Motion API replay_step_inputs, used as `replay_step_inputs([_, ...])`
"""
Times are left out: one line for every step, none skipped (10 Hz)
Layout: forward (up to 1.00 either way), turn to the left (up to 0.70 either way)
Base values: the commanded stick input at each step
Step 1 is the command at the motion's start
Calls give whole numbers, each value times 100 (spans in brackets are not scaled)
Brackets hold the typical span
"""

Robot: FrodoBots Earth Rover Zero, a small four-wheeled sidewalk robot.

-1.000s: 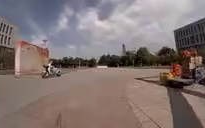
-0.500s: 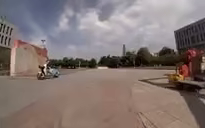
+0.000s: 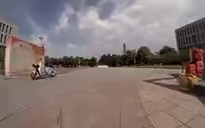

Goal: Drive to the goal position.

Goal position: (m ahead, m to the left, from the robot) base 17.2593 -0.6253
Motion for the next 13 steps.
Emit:
replay_step_inputs([100, 0])
replay_step_inputs([100, 0])
replay_step_inputs([100, 0])
replay_step_inputs([100, 0])
replay_step_inputs([100, 0])
replay_step_inputs([100, 0])
replay_step_inputs([100, 0])
replay_step_inputs([100, 0])
replay_step_inputs([100, 0])
replay_step_inputs([100, 0])
replay_step_inputs([100, 0])
replay_step_inputs([100, 0])
replay_step_inputs([100, 0])
